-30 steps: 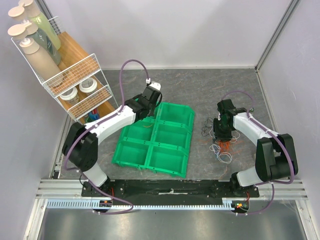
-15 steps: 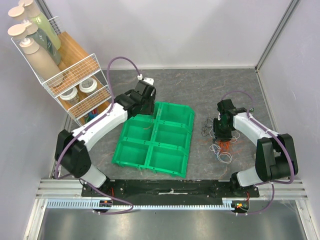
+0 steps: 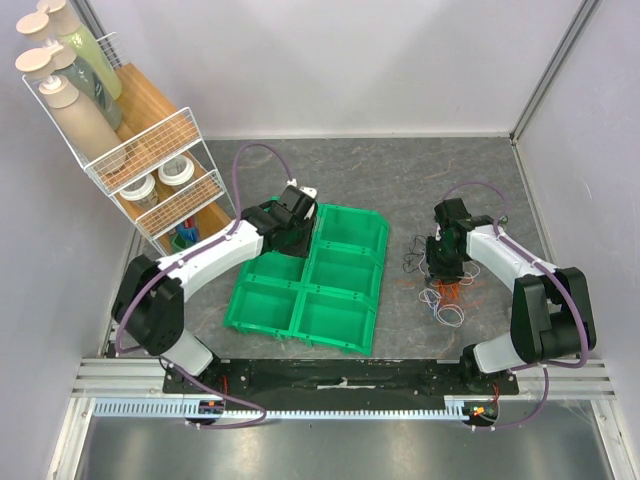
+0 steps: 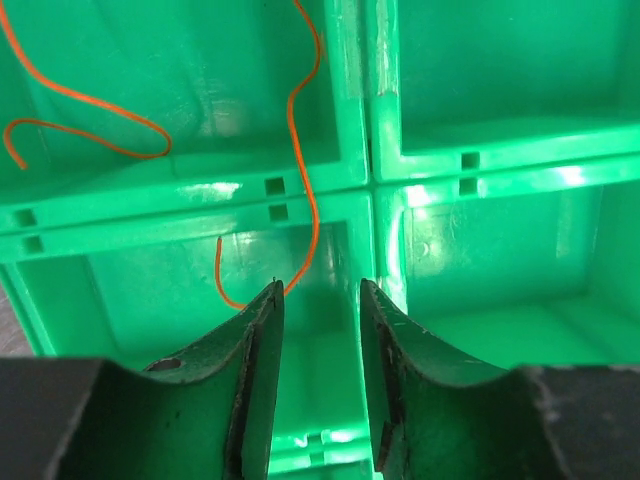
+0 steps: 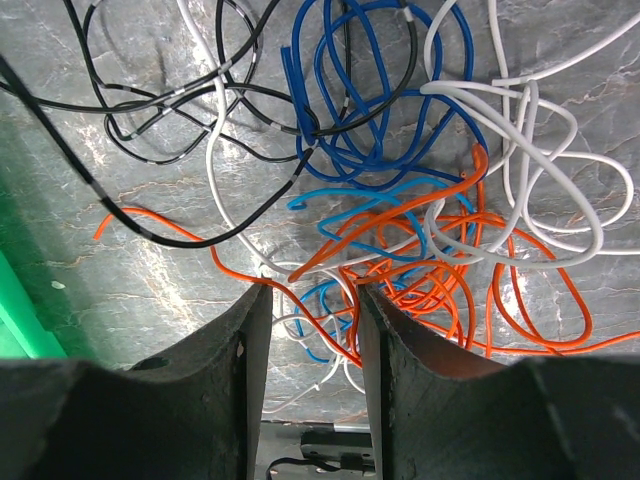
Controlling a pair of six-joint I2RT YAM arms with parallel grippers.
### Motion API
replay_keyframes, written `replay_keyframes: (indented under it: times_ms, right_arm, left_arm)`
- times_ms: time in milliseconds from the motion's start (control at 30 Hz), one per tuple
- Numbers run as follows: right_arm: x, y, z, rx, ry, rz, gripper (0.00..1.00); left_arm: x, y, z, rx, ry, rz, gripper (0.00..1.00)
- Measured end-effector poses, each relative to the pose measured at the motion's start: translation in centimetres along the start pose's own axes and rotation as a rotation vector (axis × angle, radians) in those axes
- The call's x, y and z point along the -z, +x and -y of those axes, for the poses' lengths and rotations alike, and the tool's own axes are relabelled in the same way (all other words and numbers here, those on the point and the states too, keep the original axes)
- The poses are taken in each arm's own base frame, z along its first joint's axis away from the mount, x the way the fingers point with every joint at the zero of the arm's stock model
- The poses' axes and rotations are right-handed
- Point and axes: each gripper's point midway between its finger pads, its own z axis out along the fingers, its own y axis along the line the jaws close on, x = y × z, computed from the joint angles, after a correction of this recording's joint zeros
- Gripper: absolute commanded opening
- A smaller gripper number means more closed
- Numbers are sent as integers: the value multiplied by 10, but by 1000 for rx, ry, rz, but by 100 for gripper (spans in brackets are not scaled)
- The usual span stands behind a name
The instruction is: Untangle the cables
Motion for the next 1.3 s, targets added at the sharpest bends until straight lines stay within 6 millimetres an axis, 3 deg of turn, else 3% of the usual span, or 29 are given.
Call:
replay_keyframes:
  times_ms: [133, 500, 700, 1033, 1300]
  right_arm:
    - [0, 0, 0, 0, -1, 0, 46]
    - [0, 0, -2, 0, -10, 0, 46]
    - [0, 0, -2, 0, -11, 0, 46]
    - [0, 0, -2, 1, -12, -1, 46]
    - [0, 0, -3, 1, -17, -4, 47]
  left_arm:
    - [-15, -4, 2, -7, -8, -15, 38]
    - [-24, -18, -3, -64, -58, 12, 24]
    - [-27, -23, -7, -100, -87, 23, 1]
    - [-20, -44, -18, -158, -153, 64, 2]
    - [-5, -93, -12, -185, -157, 226, 1]
